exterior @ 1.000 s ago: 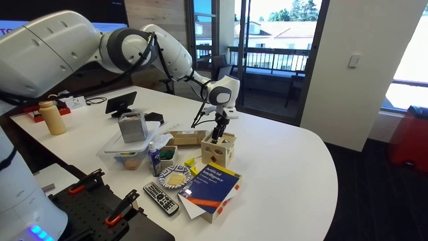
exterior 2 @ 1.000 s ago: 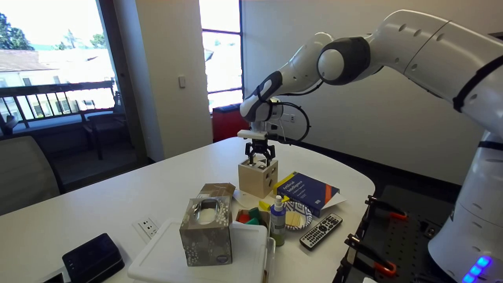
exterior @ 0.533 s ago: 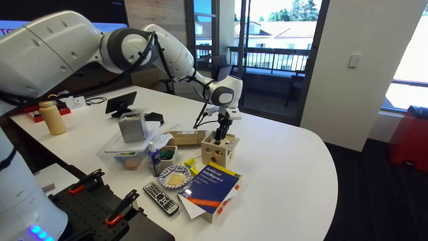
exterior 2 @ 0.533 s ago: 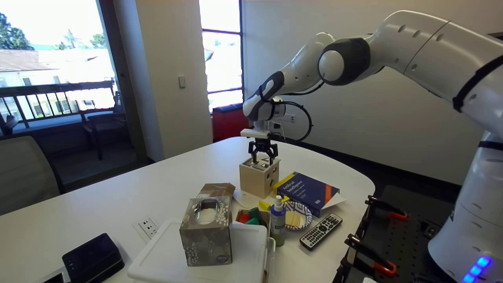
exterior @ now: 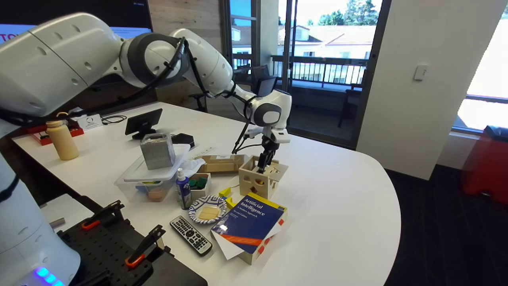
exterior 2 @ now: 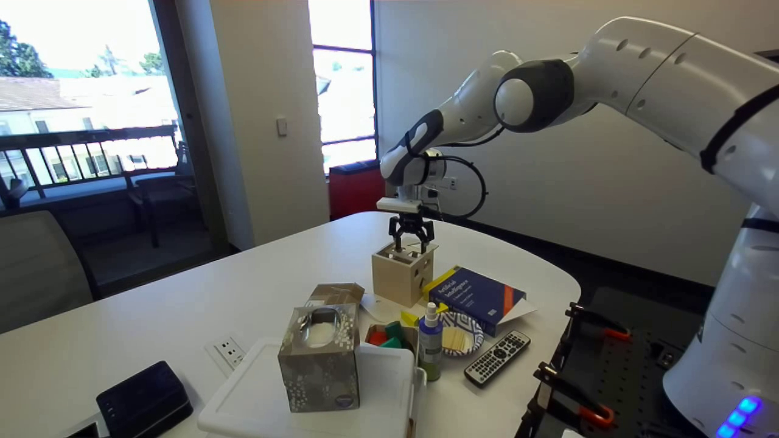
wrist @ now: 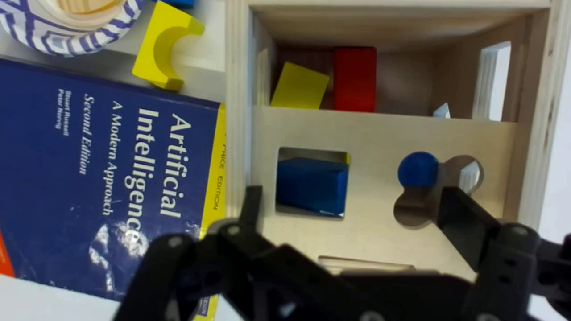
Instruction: Move an object from one position to another
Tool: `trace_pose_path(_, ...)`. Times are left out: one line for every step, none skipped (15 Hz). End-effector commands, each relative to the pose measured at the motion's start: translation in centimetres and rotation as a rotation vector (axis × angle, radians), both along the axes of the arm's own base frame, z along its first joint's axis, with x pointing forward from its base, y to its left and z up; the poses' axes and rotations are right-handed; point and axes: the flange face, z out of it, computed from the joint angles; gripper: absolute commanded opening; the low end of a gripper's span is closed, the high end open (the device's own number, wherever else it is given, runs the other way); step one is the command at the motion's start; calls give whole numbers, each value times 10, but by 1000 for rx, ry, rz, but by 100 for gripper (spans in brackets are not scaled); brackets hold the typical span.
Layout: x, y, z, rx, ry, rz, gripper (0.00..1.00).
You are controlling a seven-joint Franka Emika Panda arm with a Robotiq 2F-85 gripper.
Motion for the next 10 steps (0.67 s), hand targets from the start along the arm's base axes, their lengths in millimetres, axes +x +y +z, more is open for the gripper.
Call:
trace_pose_path(3, -9, 3, -15, 18, -30, 100)
trace_pose_path(2, -11, 2, -16, 18, -33, 100)
trace_pose_path(1, -12, 2, -15, 19, -35, 100)
trace_pose_path(0, -13, 1, -15, 20, -37, 100)
trace_pose_path(0, -15, 0, -16, 22, -40, 100)
trace_pose_path(-1, -16, 0, -16, 22, -41, 100)
trace_pose_path(-2, -17, 0, -18, 21, -43, 100)
trace_pose_path(-2, -19, 0, -25, 21, -46, 100)
trace_pose_path(-3, -21, 0, -28, 19, -49, 100)
trace_pose_path(-3, -23, 1, -34, 19, -53, 100)
